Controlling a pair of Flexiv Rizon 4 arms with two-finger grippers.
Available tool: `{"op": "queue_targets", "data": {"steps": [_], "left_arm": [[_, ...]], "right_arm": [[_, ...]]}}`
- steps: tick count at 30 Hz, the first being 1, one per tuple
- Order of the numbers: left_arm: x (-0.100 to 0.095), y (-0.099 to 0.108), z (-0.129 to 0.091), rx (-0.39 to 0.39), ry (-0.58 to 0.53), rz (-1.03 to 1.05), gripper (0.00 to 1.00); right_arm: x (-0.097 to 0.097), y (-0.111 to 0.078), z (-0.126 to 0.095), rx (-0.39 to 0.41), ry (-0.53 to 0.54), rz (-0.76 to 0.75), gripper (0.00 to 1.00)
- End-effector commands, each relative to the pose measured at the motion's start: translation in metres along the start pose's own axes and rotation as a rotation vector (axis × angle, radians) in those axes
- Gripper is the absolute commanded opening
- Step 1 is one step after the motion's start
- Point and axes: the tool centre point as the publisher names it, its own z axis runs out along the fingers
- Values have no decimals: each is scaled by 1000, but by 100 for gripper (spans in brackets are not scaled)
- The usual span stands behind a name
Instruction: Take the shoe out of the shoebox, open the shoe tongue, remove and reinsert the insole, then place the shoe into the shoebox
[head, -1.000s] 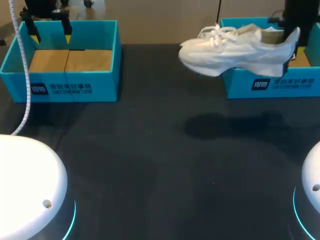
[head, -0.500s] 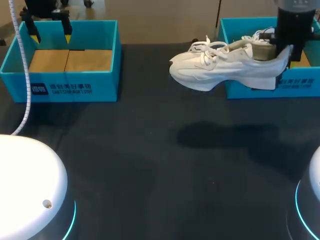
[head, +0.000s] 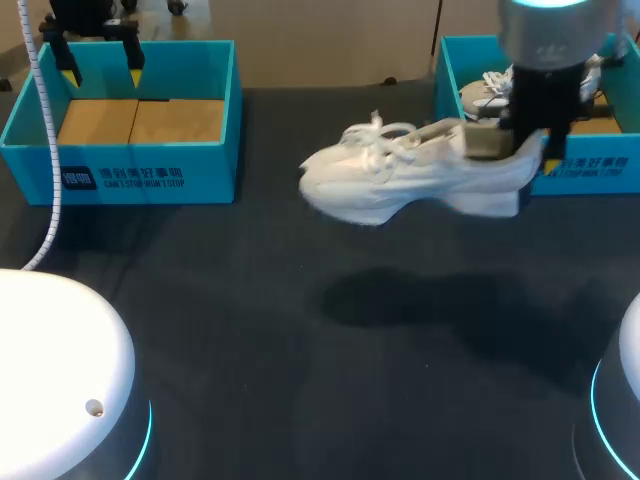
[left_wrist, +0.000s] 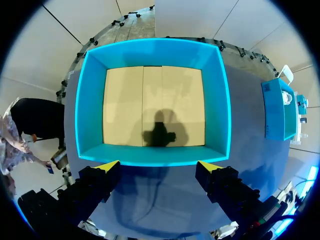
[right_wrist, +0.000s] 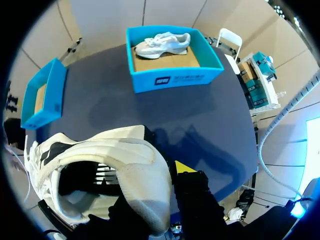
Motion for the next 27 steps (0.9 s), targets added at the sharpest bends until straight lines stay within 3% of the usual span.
{"op": "queue_targets", "data": {"steps": [1, 11, 18, 27], "left_arm": [[0, 0, 0, 0, 0, 0, 100], [0, 0, 0, 0, 0, 0, 100], [0, 0, 0, 0, 0, 0, 100], [0, 0, 0, 0, 0, 0, 100]], "right_arm": [[34, -25, 16, -20, -43, -7, 0], [79, -67, 71, 52, 8, -9, 0], [104, -88, 95, 40, 28, -29, 0], [119, -116, 130, 69, 30, -38, 0]]}}
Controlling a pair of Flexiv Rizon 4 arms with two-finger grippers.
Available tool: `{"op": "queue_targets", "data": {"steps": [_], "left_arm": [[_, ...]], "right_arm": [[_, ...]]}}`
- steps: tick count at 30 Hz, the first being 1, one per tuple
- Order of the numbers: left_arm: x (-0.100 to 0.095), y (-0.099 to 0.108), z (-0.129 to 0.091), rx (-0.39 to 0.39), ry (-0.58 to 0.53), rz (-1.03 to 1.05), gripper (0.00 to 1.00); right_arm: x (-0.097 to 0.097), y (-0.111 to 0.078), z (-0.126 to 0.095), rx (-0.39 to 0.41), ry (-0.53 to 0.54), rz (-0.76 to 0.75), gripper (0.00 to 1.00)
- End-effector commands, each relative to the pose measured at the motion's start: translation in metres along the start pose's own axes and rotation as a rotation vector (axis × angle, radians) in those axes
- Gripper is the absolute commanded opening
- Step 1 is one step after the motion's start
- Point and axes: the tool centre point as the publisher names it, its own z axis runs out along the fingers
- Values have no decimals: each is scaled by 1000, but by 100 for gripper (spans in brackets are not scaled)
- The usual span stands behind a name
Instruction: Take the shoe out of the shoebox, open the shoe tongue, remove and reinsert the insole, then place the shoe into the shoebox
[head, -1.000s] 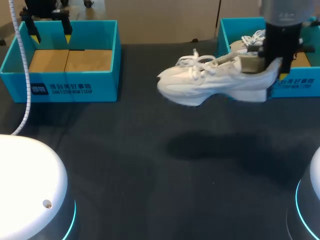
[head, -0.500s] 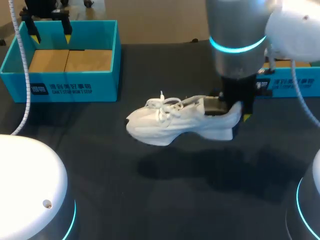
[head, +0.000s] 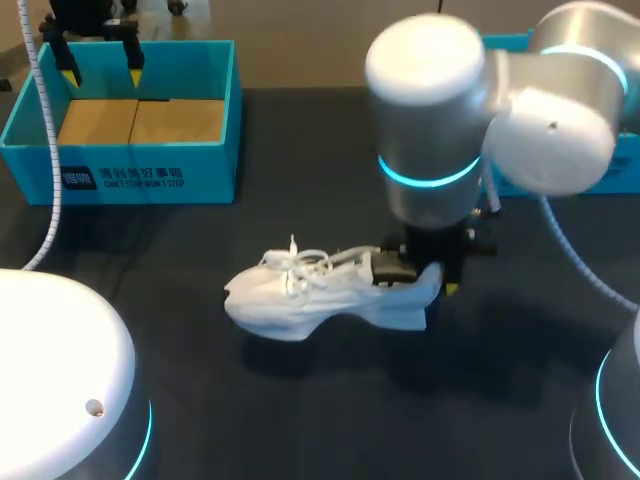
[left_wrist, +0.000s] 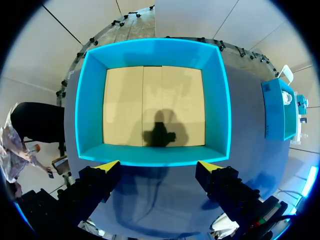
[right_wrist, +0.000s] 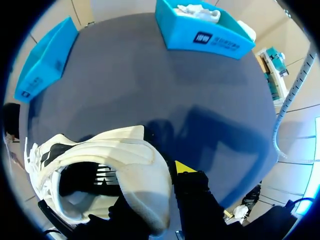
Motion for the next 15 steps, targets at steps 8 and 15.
{"op": "queue_targets", "data": {"steps": [8, 15], "left_arm": [[0, 0, 0, 0, 0, 0, 100], [0, 0, 0, 0, 0, 0, 100]], "right_arm": [[18, -12, 40, 1, -21, -3, 0], [17, -18, 58, 8, -23, 4, 0]]}}
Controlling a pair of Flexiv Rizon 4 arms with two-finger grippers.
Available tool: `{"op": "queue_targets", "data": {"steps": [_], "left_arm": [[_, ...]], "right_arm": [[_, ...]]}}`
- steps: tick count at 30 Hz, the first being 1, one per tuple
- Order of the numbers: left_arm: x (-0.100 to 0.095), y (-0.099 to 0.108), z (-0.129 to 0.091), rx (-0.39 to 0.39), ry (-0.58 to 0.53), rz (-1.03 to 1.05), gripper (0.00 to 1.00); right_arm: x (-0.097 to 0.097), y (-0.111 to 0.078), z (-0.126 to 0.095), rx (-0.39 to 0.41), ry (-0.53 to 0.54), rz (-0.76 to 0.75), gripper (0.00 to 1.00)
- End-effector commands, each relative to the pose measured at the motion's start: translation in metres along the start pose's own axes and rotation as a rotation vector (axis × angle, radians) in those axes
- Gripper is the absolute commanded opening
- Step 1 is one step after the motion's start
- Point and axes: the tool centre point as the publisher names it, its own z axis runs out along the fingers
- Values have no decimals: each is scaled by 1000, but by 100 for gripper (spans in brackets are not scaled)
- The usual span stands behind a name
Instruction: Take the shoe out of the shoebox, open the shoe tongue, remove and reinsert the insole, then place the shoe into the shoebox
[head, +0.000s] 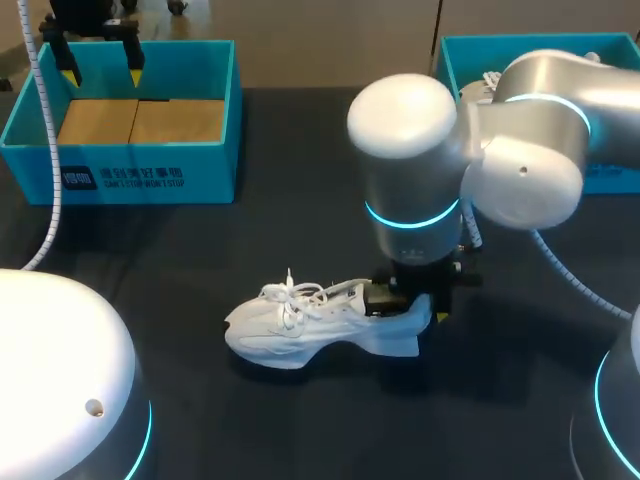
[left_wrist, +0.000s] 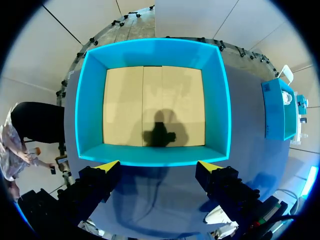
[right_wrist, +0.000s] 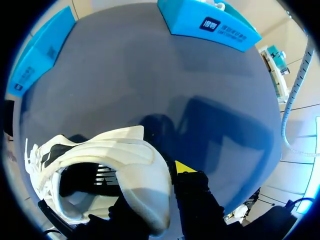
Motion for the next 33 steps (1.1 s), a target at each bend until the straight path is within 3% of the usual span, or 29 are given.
{"op": "queue_targets", "data": {"steps": [1, 15, 33], "left_arm": [[0, 0, 0, 0, 0, 0, 100], [0, 0, 0, 0, 0, 0, 100], [0, 0, 0, 0, 0, 0, 100]], "right_arm": [[5, -4, 14, -3, 5, 13, 0], [8, -6, 38, 18, -4, 28, 0], [11, -4, 44, 30, -22, 36, 0]]}}
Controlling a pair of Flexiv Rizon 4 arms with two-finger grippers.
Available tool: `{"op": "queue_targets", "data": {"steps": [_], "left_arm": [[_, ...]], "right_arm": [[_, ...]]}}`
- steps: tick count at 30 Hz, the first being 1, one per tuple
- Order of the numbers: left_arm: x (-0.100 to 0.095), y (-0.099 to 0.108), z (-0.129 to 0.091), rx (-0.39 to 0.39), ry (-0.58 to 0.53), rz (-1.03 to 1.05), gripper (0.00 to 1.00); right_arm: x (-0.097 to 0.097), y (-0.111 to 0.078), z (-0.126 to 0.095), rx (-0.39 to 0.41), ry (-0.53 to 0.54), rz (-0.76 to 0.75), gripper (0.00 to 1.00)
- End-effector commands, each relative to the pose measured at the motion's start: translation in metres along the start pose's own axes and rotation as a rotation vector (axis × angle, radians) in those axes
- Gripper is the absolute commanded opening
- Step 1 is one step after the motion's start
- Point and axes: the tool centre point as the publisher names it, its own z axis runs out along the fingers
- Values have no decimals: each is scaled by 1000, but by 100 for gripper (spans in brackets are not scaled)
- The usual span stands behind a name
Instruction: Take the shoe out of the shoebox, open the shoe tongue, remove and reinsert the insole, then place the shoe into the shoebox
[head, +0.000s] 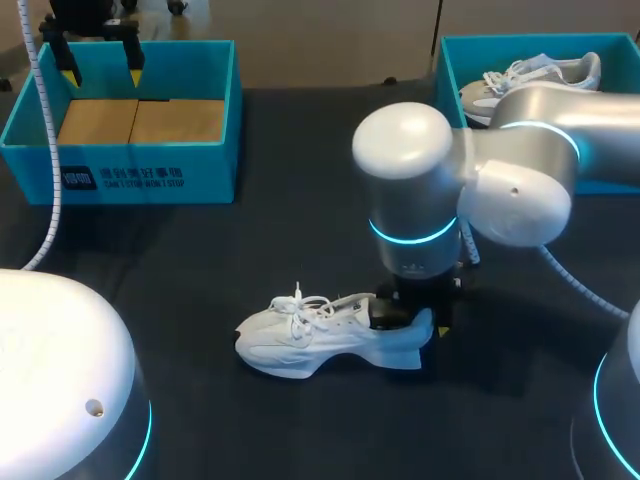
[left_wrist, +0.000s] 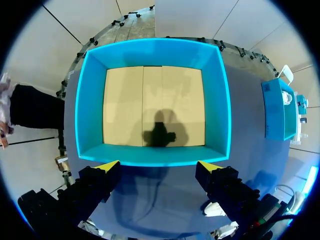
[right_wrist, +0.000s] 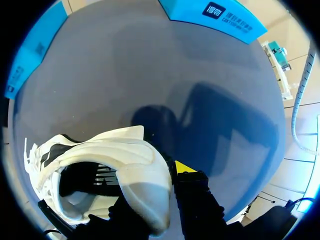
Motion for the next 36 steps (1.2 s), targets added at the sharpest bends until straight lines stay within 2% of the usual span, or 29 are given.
{"op": "queue_targets", "data": {"steps": [1, 2, 3, 4, 5, 13, 18, 21, 24, 30, 36], "left_arm": [[0, 0, 0, 0, 0, 0, 100], [0, 0, 0, 0, 0, 0, 100], [0, 0, 0, 0, 0, 0, 100], [0, 0, 0, 0, 0, 0, 100], [0, 0, 0, 0, 0, 0, 100], [0, 0, 0, 0, 0, 0, 100], [0, 0, 0, 0, 0, 0, 100], [0, 0, 0, 0, 0, 0, 100], [0, 0, 0, 0, 0, 0, 100], [0, 0, 0, 0, 0, 0, 100], [0, 0, 0, 0, 0, 0, 100]], "right_arm": [[9, -6, 3, -6, -4, 26, 5], [9, -6, 3, -5, -1, 26, 18], [8, -6, 2, -4, -1, 26, 58], [7, -7, 0, -5, 8, 29, 87], [6, -7, -2, -5, 11, 30, 100], [-5, -9, -40, -38, 96, 10, 100], [-21, -9, -71, -40, 165, -46, 100], [-29, -9, -83, -44, 226, -125, 100], [-36, -9, -95, -75, 303, -283, 100], [-39, -7, -97, -110, 364, -509, 100], [-45, -3, -95, -135, 394, -643, 100]]}}
